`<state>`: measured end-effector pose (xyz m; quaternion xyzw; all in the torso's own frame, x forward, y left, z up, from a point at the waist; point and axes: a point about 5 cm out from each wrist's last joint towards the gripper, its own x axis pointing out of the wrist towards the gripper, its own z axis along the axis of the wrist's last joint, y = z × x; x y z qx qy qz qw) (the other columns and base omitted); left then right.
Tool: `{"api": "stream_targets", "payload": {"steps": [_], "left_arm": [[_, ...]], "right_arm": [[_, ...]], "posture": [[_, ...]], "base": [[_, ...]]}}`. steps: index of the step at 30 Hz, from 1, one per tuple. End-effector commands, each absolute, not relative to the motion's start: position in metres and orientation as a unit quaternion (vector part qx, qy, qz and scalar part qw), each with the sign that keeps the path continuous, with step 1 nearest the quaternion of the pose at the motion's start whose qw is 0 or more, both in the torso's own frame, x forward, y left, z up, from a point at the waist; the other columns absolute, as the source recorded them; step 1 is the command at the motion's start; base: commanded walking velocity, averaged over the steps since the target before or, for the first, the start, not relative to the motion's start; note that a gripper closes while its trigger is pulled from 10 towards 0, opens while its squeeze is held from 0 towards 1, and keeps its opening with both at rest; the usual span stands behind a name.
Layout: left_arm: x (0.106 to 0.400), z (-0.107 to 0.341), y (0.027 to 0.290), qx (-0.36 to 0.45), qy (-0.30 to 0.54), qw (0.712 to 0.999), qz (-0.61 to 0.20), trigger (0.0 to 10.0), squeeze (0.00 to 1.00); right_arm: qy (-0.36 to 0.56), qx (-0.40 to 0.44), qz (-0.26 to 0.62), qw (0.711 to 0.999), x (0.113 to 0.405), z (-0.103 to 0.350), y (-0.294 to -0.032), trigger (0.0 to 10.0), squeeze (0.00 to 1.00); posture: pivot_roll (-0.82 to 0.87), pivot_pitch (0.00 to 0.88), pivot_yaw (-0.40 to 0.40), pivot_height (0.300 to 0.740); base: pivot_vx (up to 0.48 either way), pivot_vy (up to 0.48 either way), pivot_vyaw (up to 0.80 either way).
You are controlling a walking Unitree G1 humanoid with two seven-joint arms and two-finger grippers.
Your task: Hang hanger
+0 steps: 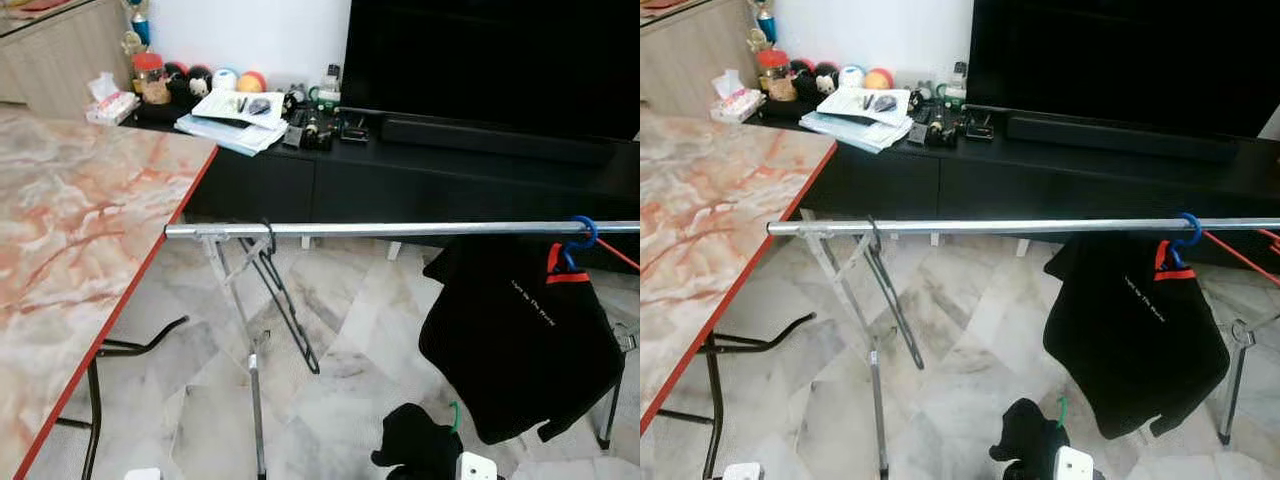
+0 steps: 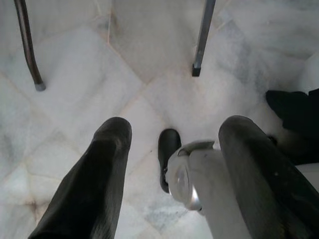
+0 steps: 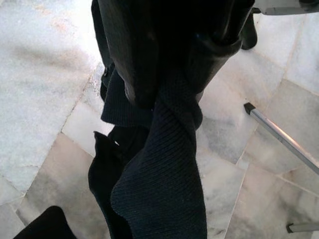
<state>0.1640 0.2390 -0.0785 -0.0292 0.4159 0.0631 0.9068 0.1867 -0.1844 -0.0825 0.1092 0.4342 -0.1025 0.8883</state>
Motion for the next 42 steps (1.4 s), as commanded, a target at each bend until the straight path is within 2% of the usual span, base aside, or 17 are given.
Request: {"api": "stream_targets", "payload": {"steps": [1, 42], "left_arm": [[0.1556, -0.0822, 0.2404, -0.034, 0.430, 0.899, 0.069, 10.0, 0.00], [0.1540, -0.0826, 0.2404, -0.039, 0.430, 0.900, 0.068, 10.0, 0.00]], "right_arm": [[0.430, 0.113, -0.110, 0.889, 0.1857, -0.0824, -0.1877, 10.0, 0.00], [0.430, 0.106, -0.125, 0.888, 0.1837, -0.0822, -0.1961, 10.0, 0.00]], "posture": [[0.09, 0.071, -0.035, 0.740], [0.09, 0.076, -0.039, 0.740]], "base": [[-0.266, 0.000, 0.00], [-0.269, 0.000, 0.00]]}}
